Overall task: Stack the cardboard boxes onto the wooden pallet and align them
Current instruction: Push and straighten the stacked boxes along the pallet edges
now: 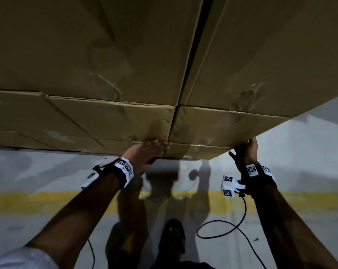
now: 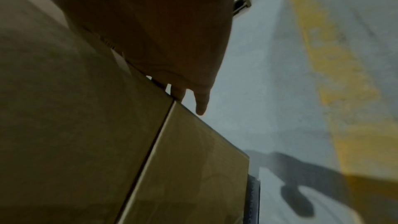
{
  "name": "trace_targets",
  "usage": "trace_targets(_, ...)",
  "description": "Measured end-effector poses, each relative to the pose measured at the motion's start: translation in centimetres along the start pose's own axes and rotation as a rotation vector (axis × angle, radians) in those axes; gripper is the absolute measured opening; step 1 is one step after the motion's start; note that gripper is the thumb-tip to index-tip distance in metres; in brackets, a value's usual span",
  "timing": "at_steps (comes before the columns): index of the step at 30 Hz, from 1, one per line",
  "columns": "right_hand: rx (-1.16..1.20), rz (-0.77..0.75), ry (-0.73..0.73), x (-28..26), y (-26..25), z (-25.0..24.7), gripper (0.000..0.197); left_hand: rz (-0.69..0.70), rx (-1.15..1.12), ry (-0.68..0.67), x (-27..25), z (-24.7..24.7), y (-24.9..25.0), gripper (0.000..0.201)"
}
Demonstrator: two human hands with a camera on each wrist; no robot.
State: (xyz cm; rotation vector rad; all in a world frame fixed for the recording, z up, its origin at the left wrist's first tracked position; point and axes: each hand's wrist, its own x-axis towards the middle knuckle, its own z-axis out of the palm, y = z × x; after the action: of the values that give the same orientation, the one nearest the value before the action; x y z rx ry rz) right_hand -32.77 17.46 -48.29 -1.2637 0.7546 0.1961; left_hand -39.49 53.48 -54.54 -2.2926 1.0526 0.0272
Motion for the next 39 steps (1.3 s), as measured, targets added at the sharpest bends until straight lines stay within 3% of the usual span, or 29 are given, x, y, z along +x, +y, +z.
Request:
trace_targets(4, -0.032, -0.039, 0.032, -5.5, -3.5, 0.0, 0.062, -0.11, -0.294, 0.156, -0.7, -6.5, -0.9, 0.114)
trace_targets(7, 0.045, -0.105, 0.026, -10.7, -7.4, 0.3, 0.065, -0.139, -0.283, 0.307, -1.4, -13.8, -3.8, 0.096)
trace_targets(11, 0.156, -0.165, -0.019, -13.9, -12.9, 1.1, 0.065, -0.183, -0.245, 0.378, -1.9, -18.7, -8.2, 0.093)
trace_targets(14, 0.164, -0.18, -0.004, -14.4, -15.2, 2.3, 0.06, -0.093, -0.122, 0.364, -2.5, -18.3, -10.7, 0.079)
trace_targets(17, 0.123, -0.175, 0.045, -13.8, -15.7, 3.2, 0.049, -0.032, 0.044, 0.267, -3.2, -17.1, -12.0, 0.075)
trace_targets(24, 0.15, -0.136, 0.027, -12.8, -15.5, 3.4, 0.044, 0.009, 0.05, 0.281, -3.0, -16.0, -12.7, 0.076)
trace_targets(28, 0.16, -0.124, 0.006, -11.8, -15.1, 2.8, 0.052, -0.017, 0.172, 0.355, -2.9, -15.7, -13.0, 0.074)
trace_targets(33, 0.124, -0.115, 0.025, -11.2, -14.4, 2.7, 0.051, -0.043, 0.135, 0.323, -2.9, -16.0, -13.0, 0.096)
trace_targets(39, 0.052, -0.085, 0.08, -11.4, -14.5, 2.5, 0.047, -0.101, 0.105, 0.265, -3.2, -17.2, -13.0, 0.095)
